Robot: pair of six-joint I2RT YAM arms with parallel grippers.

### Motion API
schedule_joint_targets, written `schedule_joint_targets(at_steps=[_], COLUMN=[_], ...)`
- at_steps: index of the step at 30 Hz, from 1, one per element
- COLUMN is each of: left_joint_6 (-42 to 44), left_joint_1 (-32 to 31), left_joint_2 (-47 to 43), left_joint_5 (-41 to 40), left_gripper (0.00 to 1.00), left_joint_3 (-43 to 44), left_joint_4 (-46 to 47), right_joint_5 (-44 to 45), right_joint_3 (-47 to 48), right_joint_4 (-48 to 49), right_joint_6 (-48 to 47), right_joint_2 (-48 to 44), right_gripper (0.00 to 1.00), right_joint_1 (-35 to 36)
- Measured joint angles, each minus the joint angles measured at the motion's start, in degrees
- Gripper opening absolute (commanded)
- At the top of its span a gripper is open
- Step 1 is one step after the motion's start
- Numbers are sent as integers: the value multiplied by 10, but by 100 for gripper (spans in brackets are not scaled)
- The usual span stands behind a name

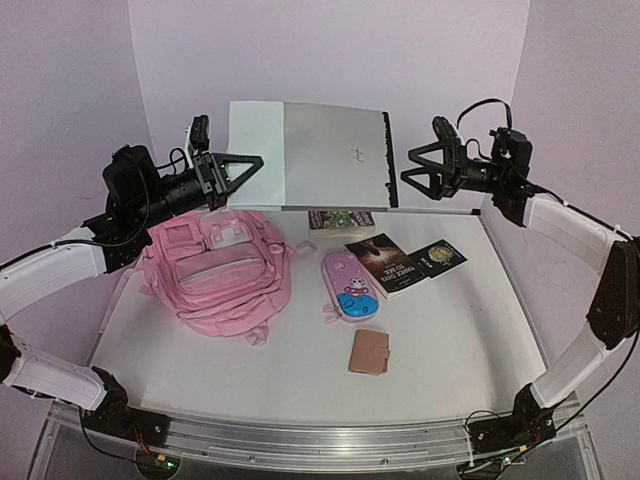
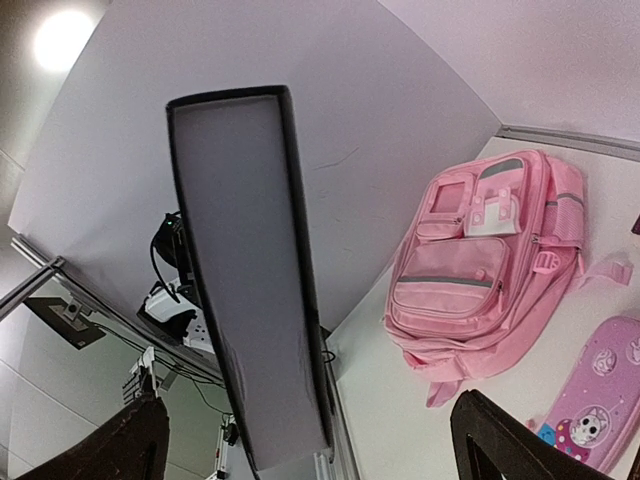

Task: Pack the student bag
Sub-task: Pick up the book at the corner of the board.

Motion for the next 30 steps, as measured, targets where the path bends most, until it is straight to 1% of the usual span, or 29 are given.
schedule_joint_targets(at_steps=[6,16,17,22,26,28,30], left_joint_6=[-13,-43,-45,-49,-50,-50,-51], left_joint_1=[2,2,2,2,2,2,3], left_joint_2=[17,51,53,61,62,62,62], left_joint_5=[20,75,77,78,73,67,59], left_gripper=[4,4,4,6,12,21,35], left_joint_3=[-3,-5,-6,-7,-7,-7,-7], left_joint_4=[14,72,78,86,86,83,77], right_joint_5=[-1,0,0,0,0,0,0], right_joint_3=[13,13,13,11,5,1,-4], right_joint_4=[51,82,85,105,119,126,129], right_joint_6=[43,67,69,89,109,117,124], right_joint_2=[26,43,43,43,43,43,42], right_gripper=[98,98,95,74,58,49,39], right_joint_1=[34,62,65,78,82,82,82])
